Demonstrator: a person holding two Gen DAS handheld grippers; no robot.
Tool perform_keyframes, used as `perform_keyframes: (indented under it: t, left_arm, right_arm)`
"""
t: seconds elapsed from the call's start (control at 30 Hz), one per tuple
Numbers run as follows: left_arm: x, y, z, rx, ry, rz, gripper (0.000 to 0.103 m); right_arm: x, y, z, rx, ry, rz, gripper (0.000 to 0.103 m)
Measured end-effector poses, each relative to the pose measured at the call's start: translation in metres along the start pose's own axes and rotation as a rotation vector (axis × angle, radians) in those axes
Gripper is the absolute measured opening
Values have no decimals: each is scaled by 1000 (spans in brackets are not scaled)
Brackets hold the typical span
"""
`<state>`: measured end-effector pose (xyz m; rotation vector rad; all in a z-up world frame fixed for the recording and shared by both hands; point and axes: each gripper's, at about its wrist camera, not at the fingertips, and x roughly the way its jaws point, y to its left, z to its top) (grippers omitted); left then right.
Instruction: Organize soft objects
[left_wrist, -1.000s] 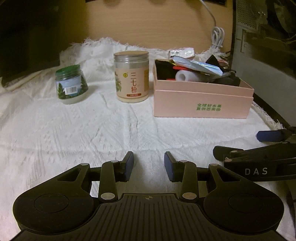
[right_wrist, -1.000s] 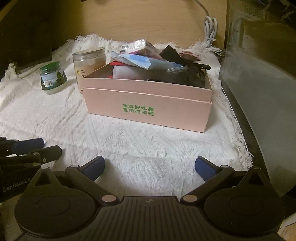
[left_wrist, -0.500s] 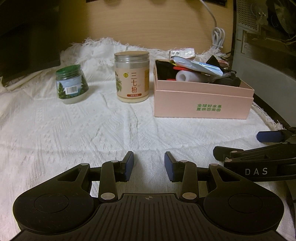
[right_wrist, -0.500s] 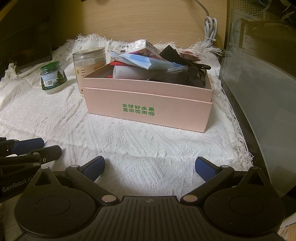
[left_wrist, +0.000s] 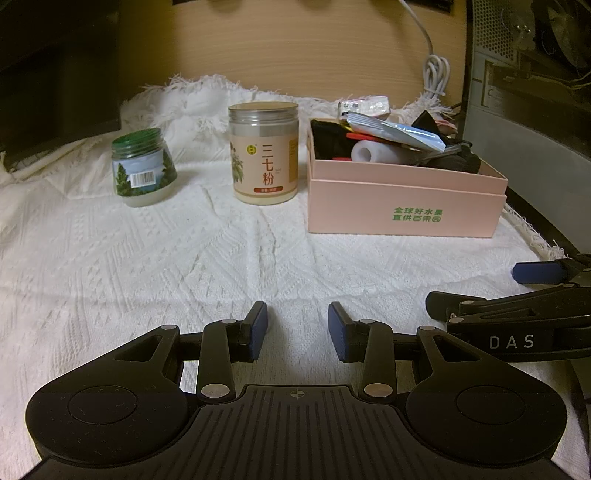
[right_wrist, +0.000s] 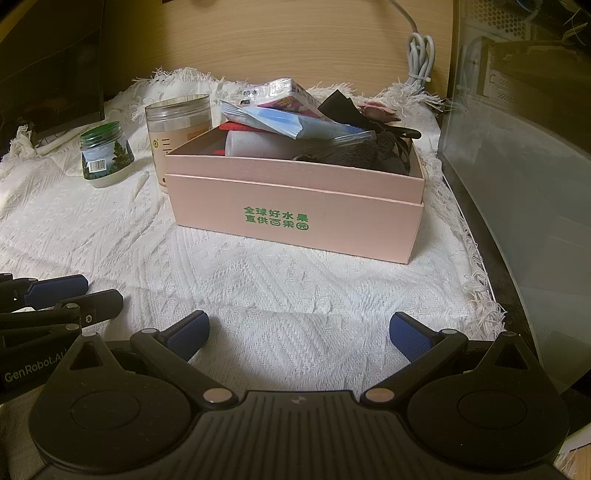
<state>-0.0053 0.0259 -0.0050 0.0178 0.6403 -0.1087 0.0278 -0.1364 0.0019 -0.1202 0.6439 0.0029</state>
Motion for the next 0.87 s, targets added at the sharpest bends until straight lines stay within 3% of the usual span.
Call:
perform_keyframes:
  t: [0.87]
  left_arm:
    - [0, 0, 1, -5, 1, -2, 40]
  right_arm:
    - [0, 0, 0, 0, 0, 0, 103]
